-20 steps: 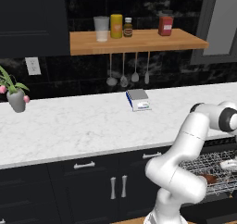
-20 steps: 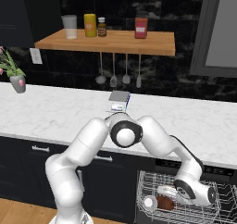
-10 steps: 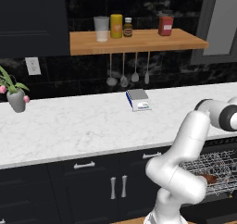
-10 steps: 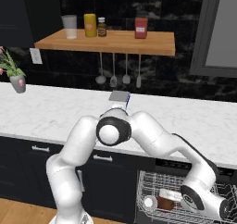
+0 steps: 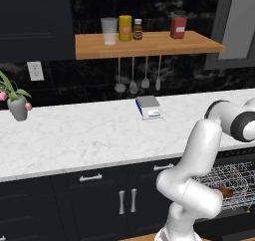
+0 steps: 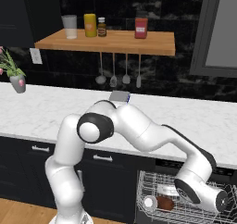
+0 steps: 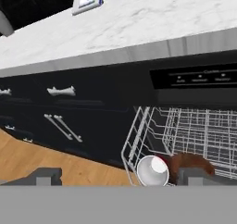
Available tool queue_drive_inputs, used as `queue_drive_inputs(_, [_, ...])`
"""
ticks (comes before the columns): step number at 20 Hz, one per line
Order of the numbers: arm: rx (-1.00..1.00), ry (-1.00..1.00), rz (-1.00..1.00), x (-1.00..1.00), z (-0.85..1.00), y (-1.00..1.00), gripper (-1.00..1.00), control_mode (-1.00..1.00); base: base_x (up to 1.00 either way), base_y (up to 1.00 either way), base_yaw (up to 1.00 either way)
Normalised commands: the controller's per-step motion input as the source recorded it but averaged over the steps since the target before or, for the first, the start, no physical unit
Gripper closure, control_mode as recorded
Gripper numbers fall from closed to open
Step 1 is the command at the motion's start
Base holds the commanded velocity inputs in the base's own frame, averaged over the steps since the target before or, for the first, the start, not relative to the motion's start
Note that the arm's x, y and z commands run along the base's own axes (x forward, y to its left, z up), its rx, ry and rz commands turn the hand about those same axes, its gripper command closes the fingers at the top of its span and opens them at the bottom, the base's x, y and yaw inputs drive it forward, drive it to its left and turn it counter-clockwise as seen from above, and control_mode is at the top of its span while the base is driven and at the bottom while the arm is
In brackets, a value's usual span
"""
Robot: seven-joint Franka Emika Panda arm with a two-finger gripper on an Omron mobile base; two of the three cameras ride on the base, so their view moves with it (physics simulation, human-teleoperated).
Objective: Pick up the cup and bowl from the counter, place them in the dishwasher, and close the dishwasher door.
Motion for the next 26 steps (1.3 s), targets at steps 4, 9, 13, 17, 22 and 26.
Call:
queue_drive_inputs(4, [0.01, -0.08, -0.01, 0.0, 0.44, 0.06, -1.0, -1.0, 0.0, 0.0, 0.0])
queue_drive_inputs(9, [0.13, -0.12, 0.0, -0.08, 0.11, -0.25, -1.0, -1.0, 0.0, 0.0, 0.0])
queue_drive_inputs(13, [0.09, -0.1, 0.0, -0.39, 0.02, -0.23, -1.0, -1.0, 0.0, 0.0, 0.0])
queue_drive_inputs(17, [0.04, 0.0, 0.0, -0.37, 0.0, -0.45, -1.0, -1.0, 0.0, 0.0, 0.0])
queue_drive_inputs(22, [0.03, 0.0, 0.0, -0.18, 0.0, -0.3, -1.0, -1.0, 0.0, 0.0, 0.0])
queue_drive_inputs(26, [0.03, -0.02, 0.0, -0.09, 0.0, -0.2, -1.0, -1.0, 0.0, 0.0, 0.0])
